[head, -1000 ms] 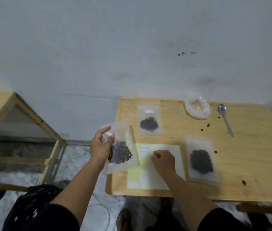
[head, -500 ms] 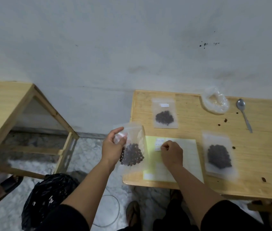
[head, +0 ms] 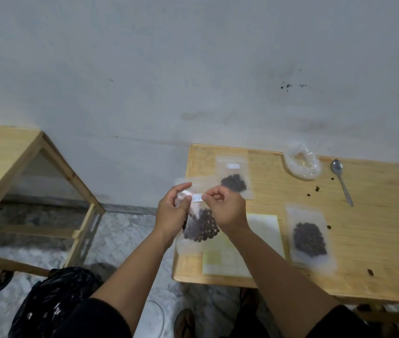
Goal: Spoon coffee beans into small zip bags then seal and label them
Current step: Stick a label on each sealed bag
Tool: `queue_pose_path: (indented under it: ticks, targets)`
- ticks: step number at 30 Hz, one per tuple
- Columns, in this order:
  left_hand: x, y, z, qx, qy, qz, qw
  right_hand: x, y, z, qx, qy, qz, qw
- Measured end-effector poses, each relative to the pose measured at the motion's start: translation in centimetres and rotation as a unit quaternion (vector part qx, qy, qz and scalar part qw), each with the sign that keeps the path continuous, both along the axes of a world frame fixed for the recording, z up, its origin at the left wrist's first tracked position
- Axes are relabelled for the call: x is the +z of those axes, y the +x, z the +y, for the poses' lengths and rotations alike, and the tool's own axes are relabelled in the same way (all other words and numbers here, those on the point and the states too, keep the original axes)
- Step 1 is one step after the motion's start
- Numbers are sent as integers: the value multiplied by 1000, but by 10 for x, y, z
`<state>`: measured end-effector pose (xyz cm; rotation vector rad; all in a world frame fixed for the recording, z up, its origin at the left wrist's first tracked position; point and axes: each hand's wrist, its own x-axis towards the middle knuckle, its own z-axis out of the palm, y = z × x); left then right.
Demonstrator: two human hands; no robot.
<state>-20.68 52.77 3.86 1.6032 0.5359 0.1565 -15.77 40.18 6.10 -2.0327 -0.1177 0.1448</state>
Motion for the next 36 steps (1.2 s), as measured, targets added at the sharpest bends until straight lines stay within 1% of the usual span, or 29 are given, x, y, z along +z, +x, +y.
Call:
queue_pose_path:
  ticks: [5, 10, 14, 16, 19, 20, 22, 25, 28, 33, 36]
  targets:
    - [6, 2, -5, -4, -8, -20, 1000, 5, -2, 2, -21, -16, -5, 1000]
    - [12, 3, -9, 2, -35, -36, 999, 9, -3, 2, -25, -27, -20, 999]
    - [14, 4, -10, 10, -12, -38, 999, 11, -2, 1, -23, -36, -21, 999]
    - [16, 5, -12, 12, -18, -40, 999, 12, -3, 1, -26, -41, -23, 999]
    - [16, 8, -14, 12, -18, -39, 999, 9, -3, 1, -55, -70, -56, 994]
    - [16, 10, -15, 14, -21, -39, 999, 7, -3, 0, -73, -66, -64, 993]
    - [16, 12, -15, 20, -33, -38, 999, 6, -1, -5, -81, -14, -70, 994]
    - [18, 18, -17, 20, -41, -41, 998, 2, 2, -12, -12, 62, -33, 997]
    - [21, 23, -21, 1, -30, -44, 999, 1, 4, -16, 9, 95, 15, 995]
    - [22, 28, -28, -45, -2, -33, 998, 8, 14, -26, -45, 142, 48, 988]
    - [20, 31, -32, -54, 21, -21, 998, 11, 19, -32, -58, 136, 54, 988]
